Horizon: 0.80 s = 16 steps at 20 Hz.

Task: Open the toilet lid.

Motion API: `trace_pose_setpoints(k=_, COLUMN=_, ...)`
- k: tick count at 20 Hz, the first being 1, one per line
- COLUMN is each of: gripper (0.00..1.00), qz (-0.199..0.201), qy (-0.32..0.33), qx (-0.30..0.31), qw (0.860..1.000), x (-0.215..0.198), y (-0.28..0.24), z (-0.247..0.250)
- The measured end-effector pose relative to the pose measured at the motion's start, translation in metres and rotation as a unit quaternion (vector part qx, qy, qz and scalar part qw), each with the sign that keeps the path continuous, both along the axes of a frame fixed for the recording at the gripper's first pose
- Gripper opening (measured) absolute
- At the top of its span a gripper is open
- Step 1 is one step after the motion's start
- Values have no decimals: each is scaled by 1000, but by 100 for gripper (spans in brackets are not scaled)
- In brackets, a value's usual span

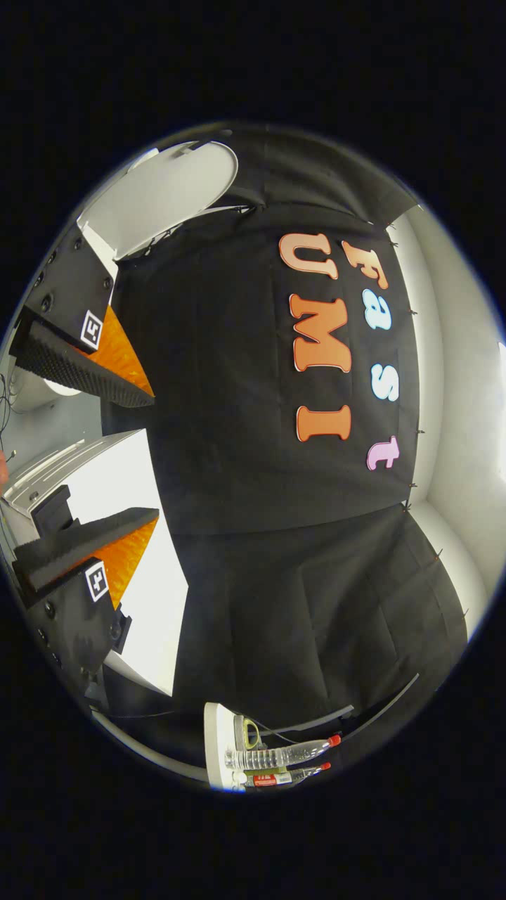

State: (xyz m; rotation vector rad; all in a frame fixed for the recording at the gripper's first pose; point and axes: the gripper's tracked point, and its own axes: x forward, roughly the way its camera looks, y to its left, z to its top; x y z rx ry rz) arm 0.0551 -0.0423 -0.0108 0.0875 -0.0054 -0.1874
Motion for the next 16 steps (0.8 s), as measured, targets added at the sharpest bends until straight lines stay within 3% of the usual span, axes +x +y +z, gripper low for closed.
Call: trace_pose_setpoints(k=16, gripper=93, qz=6, qy=-5, qx=-12, qw=1000, x=-5, y=10, z=5)
